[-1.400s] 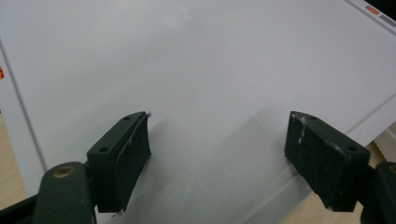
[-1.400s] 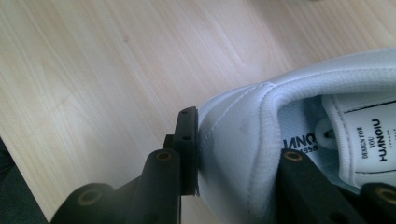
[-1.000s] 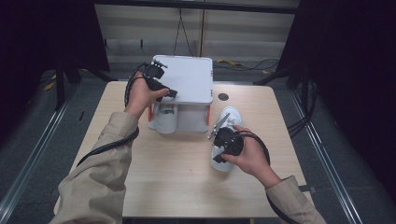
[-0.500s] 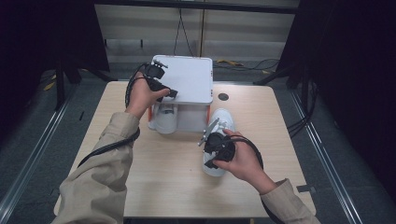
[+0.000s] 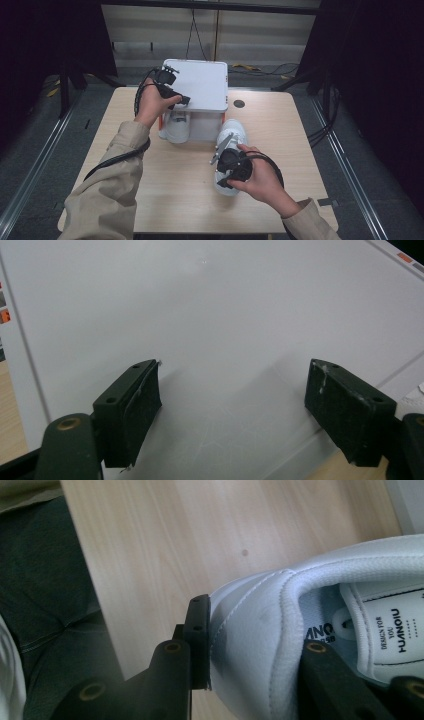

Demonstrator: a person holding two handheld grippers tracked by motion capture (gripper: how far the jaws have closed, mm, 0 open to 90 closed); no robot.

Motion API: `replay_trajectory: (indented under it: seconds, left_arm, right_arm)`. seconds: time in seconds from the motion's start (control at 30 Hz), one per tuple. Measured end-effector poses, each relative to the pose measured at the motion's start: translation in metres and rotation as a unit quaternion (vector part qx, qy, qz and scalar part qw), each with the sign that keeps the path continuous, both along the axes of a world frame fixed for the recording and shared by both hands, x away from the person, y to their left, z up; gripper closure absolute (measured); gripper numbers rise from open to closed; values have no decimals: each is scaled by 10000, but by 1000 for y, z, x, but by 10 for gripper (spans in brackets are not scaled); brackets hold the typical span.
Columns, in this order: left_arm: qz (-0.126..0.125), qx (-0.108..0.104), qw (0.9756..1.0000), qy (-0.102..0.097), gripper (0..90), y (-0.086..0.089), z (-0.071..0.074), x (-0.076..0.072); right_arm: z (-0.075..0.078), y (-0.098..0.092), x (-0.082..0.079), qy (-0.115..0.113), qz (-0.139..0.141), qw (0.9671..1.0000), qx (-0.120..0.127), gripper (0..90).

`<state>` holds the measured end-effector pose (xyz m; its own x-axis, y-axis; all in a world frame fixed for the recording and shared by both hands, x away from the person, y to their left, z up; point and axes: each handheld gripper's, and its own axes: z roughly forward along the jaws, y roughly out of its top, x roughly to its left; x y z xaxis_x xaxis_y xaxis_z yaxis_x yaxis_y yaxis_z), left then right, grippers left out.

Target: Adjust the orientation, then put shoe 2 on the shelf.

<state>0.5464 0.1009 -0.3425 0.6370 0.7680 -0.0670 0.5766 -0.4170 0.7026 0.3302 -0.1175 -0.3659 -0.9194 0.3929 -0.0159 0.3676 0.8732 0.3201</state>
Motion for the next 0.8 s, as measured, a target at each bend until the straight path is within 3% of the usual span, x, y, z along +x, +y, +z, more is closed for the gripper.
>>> replay_trajectory:
  seconds: [0.2, 0.33, 0.53, 0.8]
  left_arm:
    - [15, 8, 10000, 16, 218, -1, 0, 0]
    - [17, 8, 10000, 27, 218, -1, 1, 0]
    - [-15, 23, 10000, 52, 220, -1, 1, 1]
    - [-30, -10, 10000, -4, 220, 0, 0, 1]
  right_arm:
    - [0, 9, -6, 106, 126, 9998, 68, 695]
    - [-1, 17, -6, 53, 234, 9997, 54, 693]
    - [-1, 26, 4, 154, 343, 9992, 117, 691]
    - [1, 34, 8, 31, 462, 9987, 191, 689]
